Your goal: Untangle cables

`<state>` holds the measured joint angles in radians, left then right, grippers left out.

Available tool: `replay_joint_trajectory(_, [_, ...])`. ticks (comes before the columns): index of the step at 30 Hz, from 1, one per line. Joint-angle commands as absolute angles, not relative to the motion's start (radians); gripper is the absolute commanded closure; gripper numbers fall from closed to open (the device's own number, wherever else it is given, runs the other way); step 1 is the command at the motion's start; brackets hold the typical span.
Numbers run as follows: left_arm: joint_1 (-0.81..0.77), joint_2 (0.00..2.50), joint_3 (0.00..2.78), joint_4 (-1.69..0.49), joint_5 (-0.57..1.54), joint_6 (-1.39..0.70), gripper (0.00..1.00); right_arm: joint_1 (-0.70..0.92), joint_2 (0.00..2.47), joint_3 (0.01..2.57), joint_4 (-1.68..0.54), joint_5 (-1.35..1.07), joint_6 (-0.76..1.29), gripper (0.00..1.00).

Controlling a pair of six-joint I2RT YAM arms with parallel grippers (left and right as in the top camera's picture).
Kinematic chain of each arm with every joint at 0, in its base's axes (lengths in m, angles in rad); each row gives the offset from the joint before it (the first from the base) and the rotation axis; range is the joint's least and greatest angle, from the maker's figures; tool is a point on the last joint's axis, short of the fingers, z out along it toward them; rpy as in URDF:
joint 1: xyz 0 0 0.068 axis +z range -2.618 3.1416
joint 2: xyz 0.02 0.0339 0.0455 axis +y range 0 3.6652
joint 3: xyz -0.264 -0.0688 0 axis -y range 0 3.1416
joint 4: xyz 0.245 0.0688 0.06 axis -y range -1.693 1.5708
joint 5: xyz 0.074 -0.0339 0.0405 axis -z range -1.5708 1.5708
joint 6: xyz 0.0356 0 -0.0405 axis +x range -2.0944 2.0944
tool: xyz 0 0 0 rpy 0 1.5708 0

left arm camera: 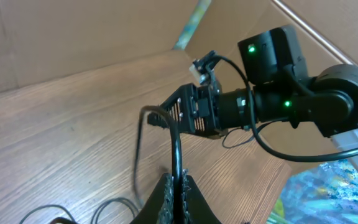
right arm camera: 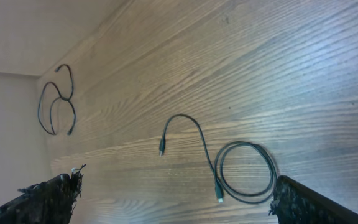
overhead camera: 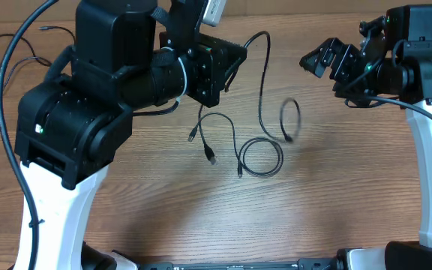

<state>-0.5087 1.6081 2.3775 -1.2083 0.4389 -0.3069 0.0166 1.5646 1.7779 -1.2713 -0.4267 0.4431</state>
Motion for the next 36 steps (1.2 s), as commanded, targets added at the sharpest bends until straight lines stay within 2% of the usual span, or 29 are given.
replay_joint_trajectory(1, [-0.511, 1.579, 2.385, -1.2, 0.46, -0.284, 0.96, 0.022, 1.566, 1.786, -1.274, -0.413, 0.401, 0.0])
replay_joint_trajectory(12, [-0.511, 1.579, 2.385, -1.143, 0.461, -0.342, 0.96, 0.027, 1.566, 1.786, -1.376, -0.448, 0.284, 0.0])
replay_joint_trajectory(36, [-0.511, 1.583, 2.385, -1.113, 0.446, -0.4, 0.96, 0.035, 1.566, 1.786, -1.452, -0.451, 0.233, 0.0])
